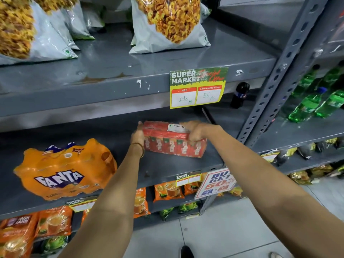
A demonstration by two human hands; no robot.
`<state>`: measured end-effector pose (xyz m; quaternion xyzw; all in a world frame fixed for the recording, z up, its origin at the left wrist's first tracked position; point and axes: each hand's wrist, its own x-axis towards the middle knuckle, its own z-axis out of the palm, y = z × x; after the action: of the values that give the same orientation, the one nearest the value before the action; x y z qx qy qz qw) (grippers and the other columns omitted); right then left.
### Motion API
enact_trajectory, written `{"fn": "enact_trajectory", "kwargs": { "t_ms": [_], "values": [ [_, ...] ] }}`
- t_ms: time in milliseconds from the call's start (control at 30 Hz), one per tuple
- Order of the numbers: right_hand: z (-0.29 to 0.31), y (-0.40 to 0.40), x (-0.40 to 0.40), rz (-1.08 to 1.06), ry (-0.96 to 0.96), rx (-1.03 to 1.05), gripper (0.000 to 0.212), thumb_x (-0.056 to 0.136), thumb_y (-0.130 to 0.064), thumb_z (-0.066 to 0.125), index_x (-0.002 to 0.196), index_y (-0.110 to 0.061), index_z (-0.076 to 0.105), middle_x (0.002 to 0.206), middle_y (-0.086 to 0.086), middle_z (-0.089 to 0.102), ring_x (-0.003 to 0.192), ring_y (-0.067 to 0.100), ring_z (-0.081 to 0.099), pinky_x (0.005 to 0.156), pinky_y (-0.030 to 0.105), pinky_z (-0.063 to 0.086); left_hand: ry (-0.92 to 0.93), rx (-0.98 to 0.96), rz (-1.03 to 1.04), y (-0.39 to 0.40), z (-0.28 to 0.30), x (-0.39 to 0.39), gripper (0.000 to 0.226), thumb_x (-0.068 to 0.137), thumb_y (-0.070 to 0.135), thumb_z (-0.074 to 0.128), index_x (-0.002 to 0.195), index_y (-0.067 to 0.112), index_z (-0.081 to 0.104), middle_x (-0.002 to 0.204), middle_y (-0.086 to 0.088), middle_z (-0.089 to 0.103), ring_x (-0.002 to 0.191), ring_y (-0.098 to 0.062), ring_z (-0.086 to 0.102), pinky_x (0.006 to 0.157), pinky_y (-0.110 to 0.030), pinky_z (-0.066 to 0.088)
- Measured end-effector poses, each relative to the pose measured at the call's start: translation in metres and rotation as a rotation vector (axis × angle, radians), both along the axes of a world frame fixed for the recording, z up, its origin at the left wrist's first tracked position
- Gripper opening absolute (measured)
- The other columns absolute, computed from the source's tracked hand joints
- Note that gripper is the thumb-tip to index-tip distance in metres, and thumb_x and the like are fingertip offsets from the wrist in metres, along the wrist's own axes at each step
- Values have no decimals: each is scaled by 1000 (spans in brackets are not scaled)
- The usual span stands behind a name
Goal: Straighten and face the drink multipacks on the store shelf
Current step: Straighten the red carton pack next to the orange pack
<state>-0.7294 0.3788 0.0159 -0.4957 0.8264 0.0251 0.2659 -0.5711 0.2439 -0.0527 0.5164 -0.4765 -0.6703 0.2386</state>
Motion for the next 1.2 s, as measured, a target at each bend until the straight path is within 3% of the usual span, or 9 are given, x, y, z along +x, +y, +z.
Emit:
{"fn": "enact_trajectory", "kwargs": {
  "t_ms": [133,200,300,367,533,667,833,1033,1200],
  "values": [
    [-16,8,0,-237,87,-165,81,85,-18,64,152,-21,18,163,11,5,150,36,2,119,55,13,-45,-9,-11,3,-6,1,44,92,44,50,110,6,62,73,-3,64,63,-17,63,59,-28,53],
    [-32,17,-4,-519,-35,-413,82,81,-13,65,150,-15,22,161,14,12,148,37,11,119,51,20,-79,-39,-9,6,-6,2,47,91,43,52,115,3,62,73,-3,63,62,-17,62,57,-27,51],
    [-54,35,-8,-1002,-553,-738,83,66,-9,55,145,-11,33,134,10,50,125,31,52,98,41,49,-119,-102,4,15,-11,6,46,91,46,50,110,5,61,80,-5,64,72,-20,64,70,-33,54],
    [-65,44,-10,-1110,-844,-768,73,72,-15,59,142,-10,37,122,6,59,107,25,63,86,36,52,-161,-154,8,22,-14,10,44,91,51,47,102,10,59,91,-8,65,83,-22,64,81,-36,55],
    [-69,53,-7,-1007,-812,-757,52,92,-43,56,133,-13,46,125,7,64,109,23,63,101,38,47,-192,-211,11,41,-16,20,47,87,58,49,98,14,62,98,-9,69,92,-24,69,89,-38,55],
    [-69,57,-3,-983,-692,-762,49,94,-39,53,134,-10,46,130,12,61,116,29,60,104,43,45,-193,-228,12,56,-15,29,45,84,59,52,91,15,60,106,-12,71,97,-27,69,93,-42,54],
    [-68,66,4,-995,-638,-752,44,98,-33,48,134,-7,46,132,14,59,119,31,58,96,36,45,-194,-256,-9,69,-16,40,44,83,60,53,87,17,60,105,-13,72,97,-28,69,94,-43,54],
    [-66,81,17,-1018,-595,-726,44,98,-33,48,133,-7,47,130,17,60,116,33,59,100,40,47,-189,-249,-42,84,-14,50,44,87,57,51,95,15,61,107,-9,70,99,-26,68,93,-40,54],
    [-68,93,26,-1015,-593,-722,41,100,-31,44,132,-6,46,128,15,60,115,31,60,91,35,48,-169,-196,-59,93,-10,57,38,87,55,53,94,18,58,114,-13,69,104,-28,67,95,-43,53]
  ]
}}
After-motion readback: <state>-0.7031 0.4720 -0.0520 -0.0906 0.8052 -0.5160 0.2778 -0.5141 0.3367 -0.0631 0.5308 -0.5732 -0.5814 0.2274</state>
